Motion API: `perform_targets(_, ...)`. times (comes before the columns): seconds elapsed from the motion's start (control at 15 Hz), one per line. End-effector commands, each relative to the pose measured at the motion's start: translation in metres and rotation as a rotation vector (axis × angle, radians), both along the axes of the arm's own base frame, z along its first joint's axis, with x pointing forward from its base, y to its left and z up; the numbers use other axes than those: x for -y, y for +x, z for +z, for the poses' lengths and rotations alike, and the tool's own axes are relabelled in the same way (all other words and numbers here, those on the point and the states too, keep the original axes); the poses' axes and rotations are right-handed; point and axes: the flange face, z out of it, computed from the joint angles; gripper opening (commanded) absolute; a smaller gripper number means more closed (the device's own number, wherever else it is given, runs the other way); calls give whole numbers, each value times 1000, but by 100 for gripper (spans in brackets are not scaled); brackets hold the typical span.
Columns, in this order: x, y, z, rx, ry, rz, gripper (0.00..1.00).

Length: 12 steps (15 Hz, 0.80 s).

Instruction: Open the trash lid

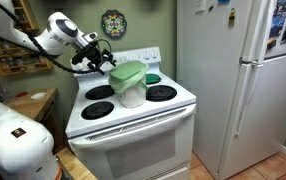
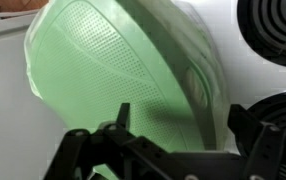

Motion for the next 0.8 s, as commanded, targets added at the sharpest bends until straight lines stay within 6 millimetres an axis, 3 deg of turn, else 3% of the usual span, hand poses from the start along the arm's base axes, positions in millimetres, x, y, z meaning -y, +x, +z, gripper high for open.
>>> perform_targets(0.0,2,-12,-11,66,-66,42,100)
perform_targets(0.13,7,-14,-23,-1,-57,54,100)
perform_targets(0.2,1,-5,-12,17,-58,37,100)
perform_targets(0.73,1,-15,-26,8,-120,50,100)
